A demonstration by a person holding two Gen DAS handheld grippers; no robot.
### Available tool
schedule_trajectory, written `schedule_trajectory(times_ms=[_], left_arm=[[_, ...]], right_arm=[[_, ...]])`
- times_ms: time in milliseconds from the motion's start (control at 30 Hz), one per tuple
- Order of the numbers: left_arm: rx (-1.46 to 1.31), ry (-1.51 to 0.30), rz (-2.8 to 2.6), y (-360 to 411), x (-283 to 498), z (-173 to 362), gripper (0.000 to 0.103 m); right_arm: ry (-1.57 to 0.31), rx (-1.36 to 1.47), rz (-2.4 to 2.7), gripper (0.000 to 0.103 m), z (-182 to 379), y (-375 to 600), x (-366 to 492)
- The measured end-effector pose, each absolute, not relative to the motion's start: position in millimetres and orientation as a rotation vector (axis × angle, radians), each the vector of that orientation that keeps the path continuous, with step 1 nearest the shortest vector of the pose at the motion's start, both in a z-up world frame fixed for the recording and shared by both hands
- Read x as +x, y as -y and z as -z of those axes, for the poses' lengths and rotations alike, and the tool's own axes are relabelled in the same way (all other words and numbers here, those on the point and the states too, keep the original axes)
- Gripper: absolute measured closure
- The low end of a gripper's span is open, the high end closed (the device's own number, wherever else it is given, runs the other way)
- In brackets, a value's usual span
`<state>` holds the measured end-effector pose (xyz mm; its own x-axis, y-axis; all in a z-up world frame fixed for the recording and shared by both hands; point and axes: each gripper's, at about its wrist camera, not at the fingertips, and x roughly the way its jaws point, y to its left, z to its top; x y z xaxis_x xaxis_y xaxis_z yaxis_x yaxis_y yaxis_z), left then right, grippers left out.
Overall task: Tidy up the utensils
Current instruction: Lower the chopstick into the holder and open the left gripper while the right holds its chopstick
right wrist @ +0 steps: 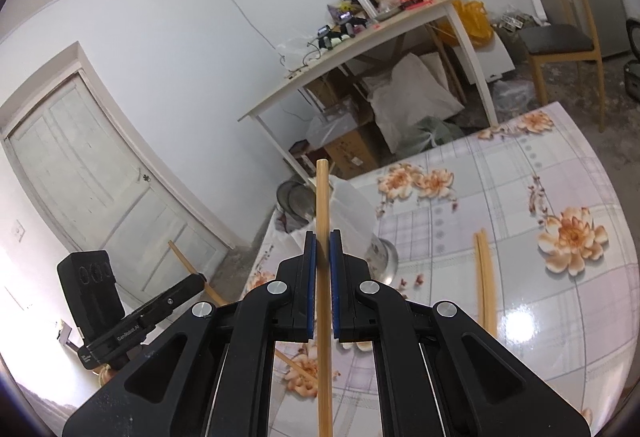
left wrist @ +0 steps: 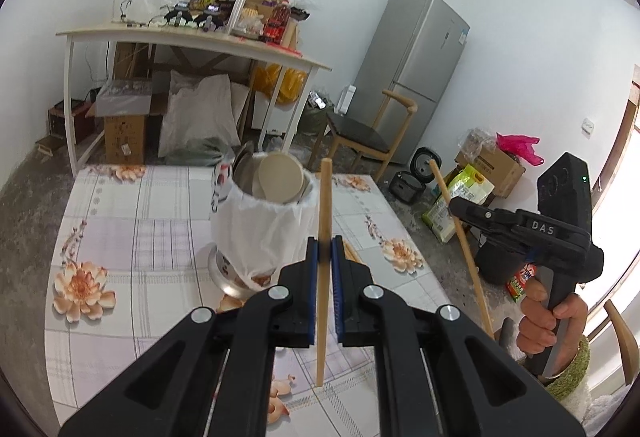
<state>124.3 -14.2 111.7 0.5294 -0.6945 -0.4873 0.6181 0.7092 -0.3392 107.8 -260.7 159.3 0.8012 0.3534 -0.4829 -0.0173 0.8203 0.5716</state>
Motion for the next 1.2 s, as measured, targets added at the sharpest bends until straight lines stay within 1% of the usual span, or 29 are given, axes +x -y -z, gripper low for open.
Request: schedule_trajectory(times_ms=[367, 633, 767, 900, 1200], left_arm=[[-0.164, -0.525, 0.797, 10, 136, -158, 0.097], [-0.216, -0.394, 0.759, 0, 162, -206, 0.097], [-0.203, -0.348, 0.716, 2, 179, -218, 0.097], [-0.177, -0.337, 0.669, 9, 204, -217, 0.097], [-0.133, -0.417, 0.601, 28, 248, -173, 0.097]], right_arm=[[-0.575, 0.583, -0.234, 0.098, -171, 264, 121], [-0.565, 0.574, -0.247, 0.098, -176, 269, 132], [-0.573, 0.579, -0.247, 0.098, -172, 271, 136], [-0.588, 0.587, -0.242, 0.098, -165, 275, 140], [-0.615, 0.595, -0.223, 0.098, -154, 284, 146]])
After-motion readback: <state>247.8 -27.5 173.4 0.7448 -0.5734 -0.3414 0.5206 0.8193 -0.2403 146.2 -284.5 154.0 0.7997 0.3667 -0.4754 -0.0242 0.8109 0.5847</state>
